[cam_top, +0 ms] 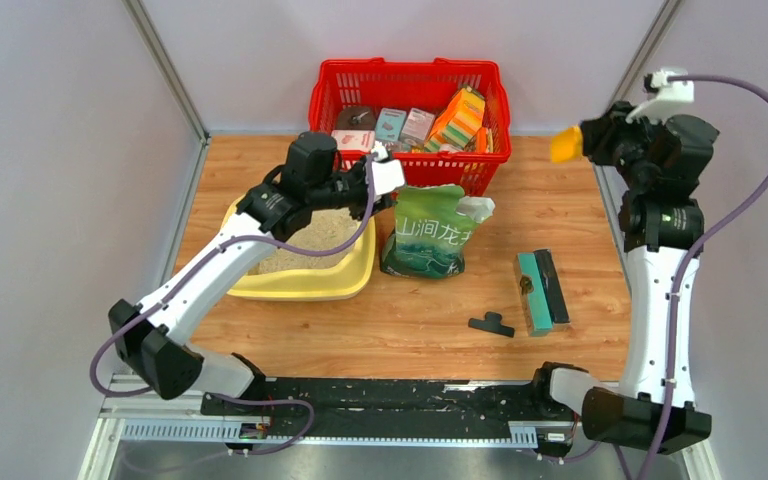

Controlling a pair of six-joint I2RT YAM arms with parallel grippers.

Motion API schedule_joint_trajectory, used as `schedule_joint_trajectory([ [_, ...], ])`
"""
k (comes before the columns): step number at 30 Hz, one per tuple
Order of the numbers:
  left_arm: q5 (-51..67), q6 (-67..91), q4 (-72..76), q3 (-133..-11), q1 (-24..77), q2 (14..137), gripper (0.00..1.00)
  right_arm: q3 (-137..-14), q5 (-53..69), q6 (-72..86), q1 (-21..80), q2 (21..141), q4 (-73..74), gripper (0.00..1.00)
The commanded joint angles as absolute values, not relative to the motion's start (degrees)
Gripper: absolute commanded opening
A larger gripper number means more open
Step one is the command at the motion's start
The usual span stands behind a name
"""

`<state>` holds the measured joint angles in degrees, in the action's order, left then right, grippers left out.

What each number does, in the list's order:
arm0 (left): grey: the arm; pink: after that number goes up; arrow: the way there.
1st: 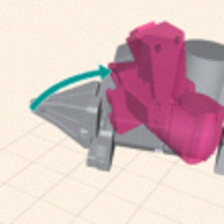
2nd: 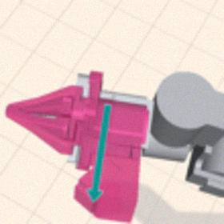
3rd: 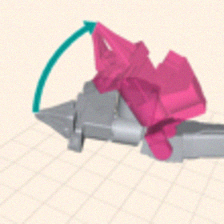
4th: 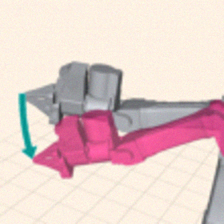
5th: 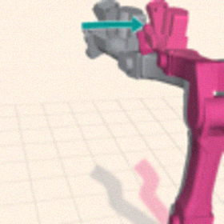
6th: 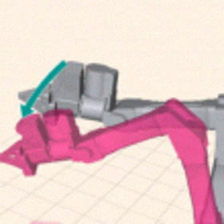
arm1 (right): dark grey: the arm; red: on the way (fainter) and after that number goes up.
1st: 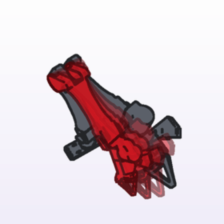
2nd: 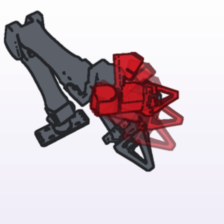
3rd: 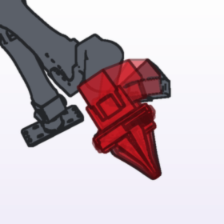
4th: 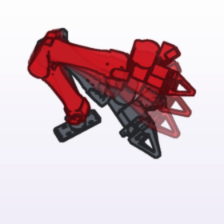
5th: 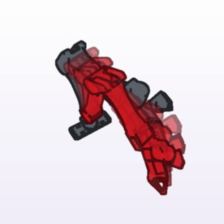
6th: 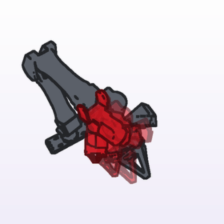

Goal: Fill the litter box with clean litter

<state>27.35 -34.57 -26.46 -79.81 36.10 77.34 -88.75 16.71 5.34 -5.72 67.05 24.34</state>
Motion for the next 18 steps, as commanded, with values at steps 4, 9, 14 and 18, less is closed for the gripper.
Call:
schedule_joint_trajectory([
  [4, 31.72, -35.06, -24.69, -89.55, 36.47, 85.25, 0.55, -75.07, 15.55, 0.18, -20.64, 61.88, 34.80, 0.00],
  [9, 33.22, -37.43, -25.57, -90.53, 37.44, 87.71, 0.55, -71.63, 18.00, 0.79, -22.76, 62.93, 35.42, 0.00],
  [14, 32.09, -38.58, -25.49, -91.14, 38.49, 89.91, 0.55, -71.63, 23.54, 4.65, -22.68, 66.26, 35.77, 0.00],
  [18, 31.03, -37.80, -25.22, -92.72, 39.20, 91.93, 0.53, -69.61, 28.38, 7.46, -22.68, 68.29, 35.42, 0.00],
])
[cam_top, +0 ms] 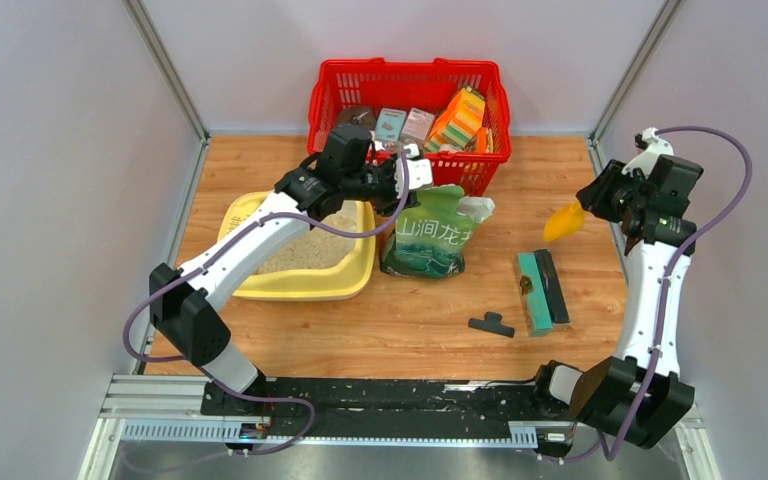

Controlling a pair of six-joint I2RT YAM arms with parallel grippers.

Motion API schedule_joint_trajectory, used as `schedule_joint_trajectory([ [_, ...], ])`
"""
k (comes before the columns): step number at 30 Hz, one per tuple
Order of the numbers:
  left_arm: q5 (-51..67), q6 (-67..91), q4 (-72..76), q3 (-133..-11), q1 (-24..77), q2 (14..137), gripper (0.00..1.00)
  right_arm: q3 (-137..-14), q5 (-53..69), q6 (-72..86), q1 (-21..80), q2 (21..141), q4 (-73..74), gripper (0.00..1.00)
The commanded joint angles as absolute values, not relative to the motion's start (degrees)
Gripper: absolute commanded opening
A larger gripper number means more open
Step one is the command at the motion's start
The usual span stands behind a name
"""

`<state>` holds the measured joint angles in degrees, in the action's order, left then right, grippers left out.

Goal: Fill the litter box with clean litter

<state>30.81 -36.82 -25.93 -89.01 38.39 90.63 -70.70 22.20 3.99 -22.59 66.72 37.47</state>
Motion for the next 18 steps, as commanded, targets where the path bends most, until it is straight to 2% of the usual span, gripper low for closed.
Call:
schedule_joint_trajectory([
  [1, 31.03, -37.62, -25.49, -93.42, 39.29, 92.19, 0.52, -68.65, 28.56, 8.17, -22.68, 68.64, 35.33, 0.00],
  [4, 31.73, -37.62, -26.54, -94.13, 39.55, 92.64, 0.46, -68.29, 29.79, 9.05, -22.68, 69.08, 35.33, 0.00],
  [5, 32.25, -37.53, -26.98, -94.22, 39.55, 92.55, 0.40, -69.16, 30.58, 10.27, -22.68, 68.82, 35.16, 0.00],
  [10, 33.48, -37.79, -30.14, -93.61, 39.55, 92.02, 0.23, -77.15, 44.63, 15.63, -22.24, 67.33, 31.66, 0.00],
  [11, 34.01, -37.79, -30.49, -93.34, 39.55, 91.85, 0.17, -79.95, 45.95, 16.51, -20.84, 67.32, 30.68, 0.00],
  [14, 35.06, -37.53, -31.29, -92.90, 39.55, 91.67, 0.07, -83.49, 49.39, 17.75, -16.81, 67.50, 28.31, 0.00],
  [18, 35.51, -37.09, -31.38, -93.16, 39.55, 91.67, 0.00, -87.44, 50.36, 14.69, -11.17, 68.73, 29.78, 0.00],
])
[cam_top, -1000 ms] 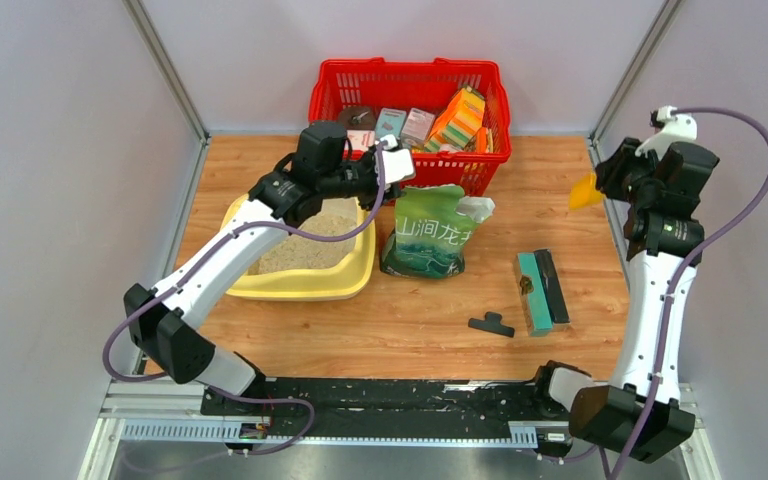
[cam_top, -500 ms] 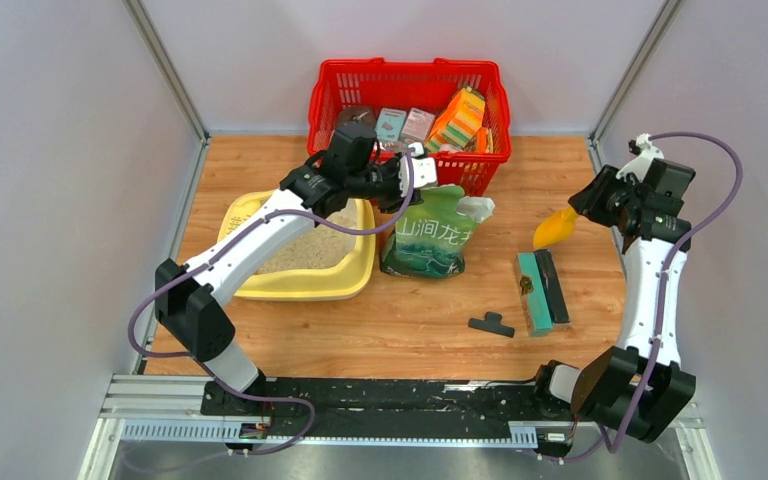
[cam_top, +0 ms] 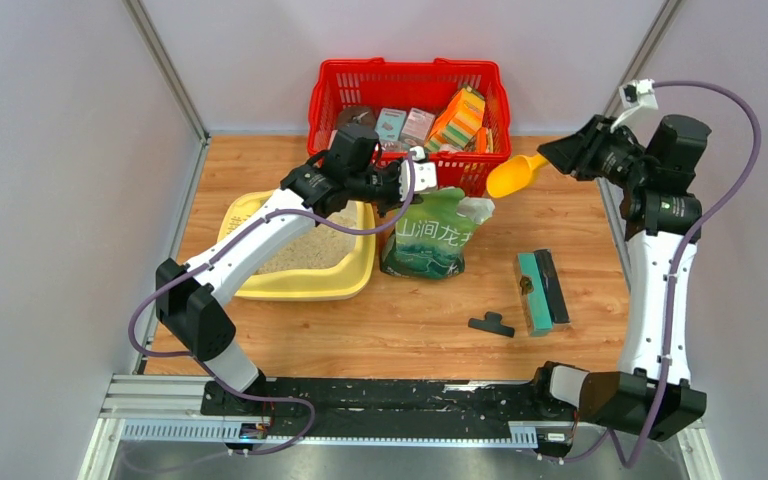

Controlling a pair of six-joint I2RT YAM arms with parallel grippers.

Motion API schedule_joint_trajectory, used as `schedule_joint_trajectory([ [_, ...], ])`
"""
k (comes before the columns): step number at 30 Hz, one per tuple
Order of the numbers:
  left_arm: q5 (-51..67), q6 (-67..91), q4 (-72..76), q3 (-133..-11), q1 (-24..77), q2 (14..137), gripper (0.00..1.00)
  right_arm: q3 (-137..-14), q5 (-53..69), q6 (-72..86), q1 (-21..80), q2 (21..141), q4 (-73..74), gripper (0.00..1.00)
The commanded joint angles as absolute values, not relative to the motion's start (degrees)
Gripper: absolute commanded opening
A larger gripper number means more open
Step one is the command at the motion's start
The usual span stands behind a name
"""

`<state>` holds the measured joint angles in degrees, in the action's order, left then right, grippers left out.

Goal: Fill the litter box with clean litter

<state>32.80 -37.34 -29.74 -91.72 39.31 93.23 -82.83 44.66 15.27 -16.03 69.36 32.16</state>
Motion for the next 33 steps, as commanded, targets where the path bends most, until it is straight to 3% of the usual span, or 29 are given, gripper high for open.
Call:
schedule_joint_trajectory([
  [1, 35.51, -36.83, -31.38, -93.43, 39.55, 91.58, 0.00, -87.45, 50.36, 11.81, -10.21, 68.99, 31.19, 0.00],
  [21, 34.63, -32.61, -30.94, -93.78, 39.64, 89.12, 0.00, -88.78, 45.18, -12.92, -0.27, 77.42, 49.39, 0.00],
  [26, 34.54, -27.70, -28.04, -92.29, 39.55, 88.16, 0.00, -84.03, 23.79, 4.26, 8.43, 76.91, 39.57, 0.00],
  [28, 34.98, -25.24, -27.08, -92.02, 39.55, 88.24, 0.00, -82.71, 20.85, 12.63, 11.06, 77.34, 34.90, 0.00],
  [33, 35.07, -22.33, -26.28, -91.93, 39.64, 87.98, 0.00, -81.66, 8.89, 13.20, 19.40, 79.19, 29.36, 0.00],
])
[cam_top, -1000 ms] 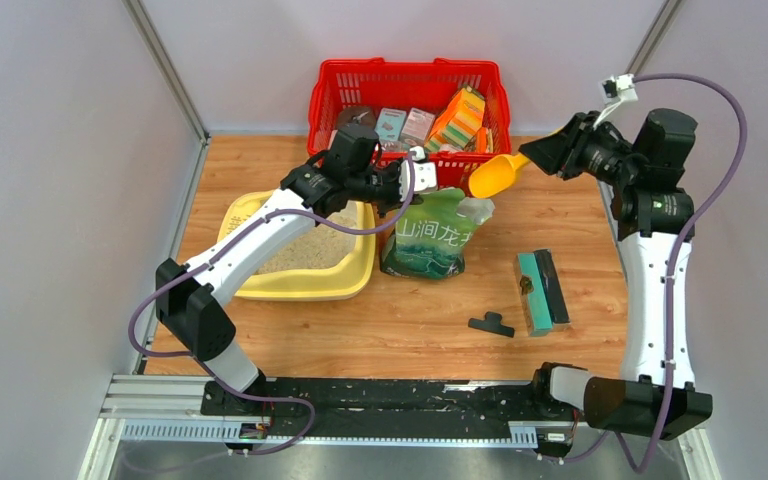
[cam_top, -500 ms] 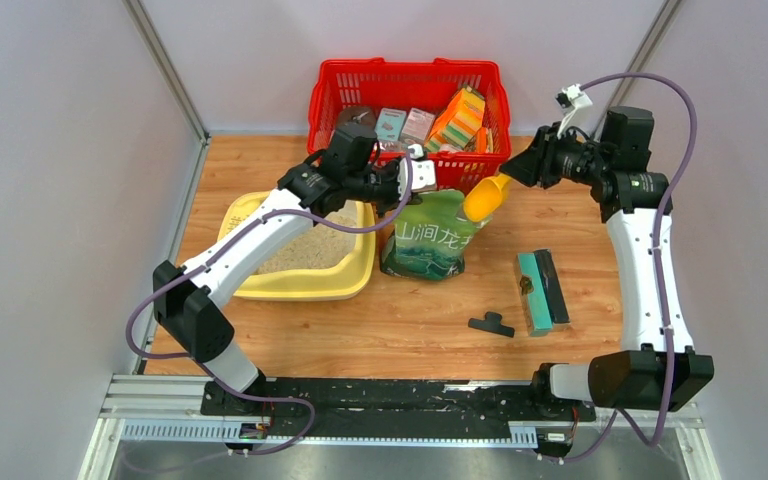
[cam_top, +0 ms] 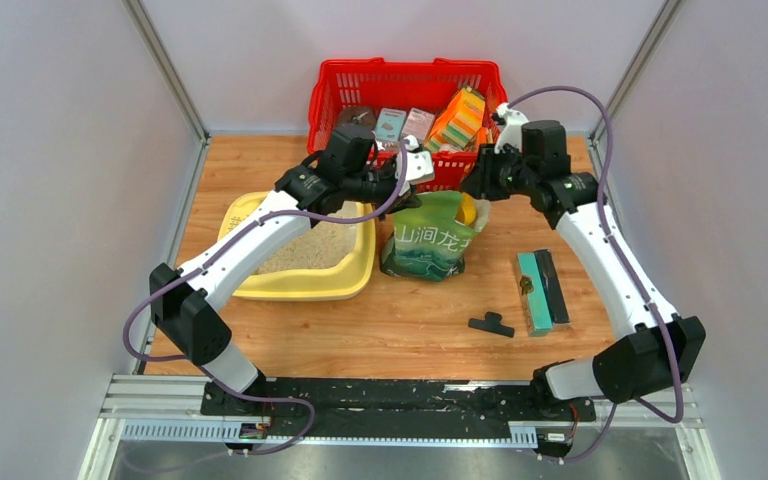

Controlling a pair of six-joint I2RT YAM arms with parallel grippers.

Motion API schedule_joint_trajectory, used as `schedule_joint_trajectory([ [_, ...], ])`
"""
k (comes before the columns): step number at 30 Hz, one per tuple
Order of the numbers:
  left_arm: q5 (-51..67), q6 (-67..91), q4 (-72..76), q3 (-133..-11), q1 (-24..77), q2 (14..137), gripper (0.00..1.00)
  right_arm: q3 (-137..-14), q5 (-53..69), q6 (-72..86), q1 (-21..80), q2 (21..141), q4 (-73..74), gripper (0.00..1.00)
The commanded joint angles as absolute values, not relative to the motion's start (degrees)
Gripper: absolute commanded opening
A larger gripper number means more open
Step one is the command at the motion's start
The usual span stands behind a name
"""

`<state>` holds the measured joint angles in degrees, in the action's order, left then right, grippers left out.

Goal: Fill the litter box with clean litter

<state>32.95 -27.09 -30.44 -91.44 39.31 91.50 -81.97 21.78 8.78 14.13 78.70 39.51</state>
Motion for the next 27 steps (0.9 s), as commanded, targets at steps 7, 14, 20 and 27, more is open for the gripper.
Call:
schedule_joint_trajectory([
  [7, 34.45, -21.27, -25.49, -91.76, 39.55, 87.01, 0.00, -73.58, 2.20, 10.37, 25.40, 82.26, 20.66, 0.00],
  [14, 35.07, -20.39, -24.70, -91.14, 39.55, 86.66, 0.00, -68.74, -4.48, 5.01, 30.32, 86.13, 16.88, 0.00],
  [20, 35.77, -20.04, -23.55, -91.49, 39.64, 87.36, 0.00, -66.45, -3.00, 7.55, 30.50, 91.22, 15.12, 0.00],
  [27, 35.25, -21.18, -23.99, -93.25, 39.55, 89.12, 0.00, -67.67, 10.61, 20.11, 28.92, 95.36, 12.31, 0.00],
])
